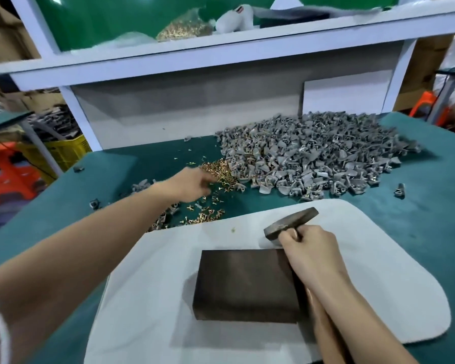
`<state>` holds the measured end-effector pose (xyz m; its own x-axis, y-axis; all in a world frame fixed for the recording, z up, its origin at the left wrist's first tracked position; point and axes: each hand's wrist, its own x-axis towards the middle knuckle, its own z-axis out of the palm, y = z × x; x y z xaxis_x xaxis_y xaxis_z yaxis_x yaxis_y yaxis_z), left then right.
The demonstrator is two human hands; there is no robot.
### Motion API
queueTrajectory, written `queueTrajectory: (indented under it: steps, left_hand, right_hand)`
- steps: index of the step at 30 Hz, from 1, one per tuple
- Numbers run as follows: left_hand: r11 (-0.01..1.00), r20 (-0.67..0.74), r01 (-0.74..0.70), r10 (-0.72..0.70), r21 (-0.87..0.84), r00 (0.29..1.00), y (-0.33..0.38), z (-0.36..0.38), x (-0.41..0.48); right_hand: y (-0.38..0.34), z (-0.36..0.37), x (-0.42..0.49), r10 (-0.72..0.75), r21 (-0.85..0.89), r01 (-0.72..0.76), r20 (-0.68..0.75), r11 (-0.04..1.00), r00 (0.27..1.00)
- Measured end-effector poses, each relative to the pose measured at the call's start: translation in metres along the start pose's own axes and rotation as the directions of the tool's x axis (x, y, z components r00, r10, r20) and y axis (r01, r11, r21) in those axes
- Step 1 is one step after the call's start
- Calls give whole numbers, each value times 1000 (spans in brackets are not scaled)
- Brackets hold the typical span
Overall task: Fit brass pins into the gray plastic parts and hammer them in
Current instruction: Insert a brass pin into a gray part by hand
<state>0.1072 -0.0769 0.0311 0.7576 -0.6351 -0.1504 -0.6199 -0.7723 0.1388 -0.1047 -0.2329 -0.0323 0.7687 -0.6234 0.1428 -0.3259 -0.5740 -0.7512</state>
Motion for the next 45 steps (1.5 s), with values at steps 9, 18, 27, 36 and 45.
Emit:
queueTrajectory:
  steps: [9, 18, 27, 36, 45]
  left_hand:
    - [986, -246, -142, 116, -89, 962, -4, 34, -5]
    - [979, -337, -74, 5, -192, 941, -29, 3, -23]
    - [975, -31, 12, -5, 223, 1000, -63, -1, -68]
    - [988, -97, 23, -8, 154, 995, -61, 22, -63]
    - [992, -154, 39, -20, 118, 988, -59, 21, -76]
  right_hand:
    - [2, 1, 3, -17, -7, 17, 5, 1000, 1000]
    - [1, -1, 2, -3, -7, 3, 0, 1000, 1000]
    - [-5, -8, -2, -16, -281, 0, -55, 960, 998]
    - [-2, -13, -3, -17, -324, -15, -95, 946, 995]
    - [12, -22, 10, -102, -137, 81, -152, 987, 983]
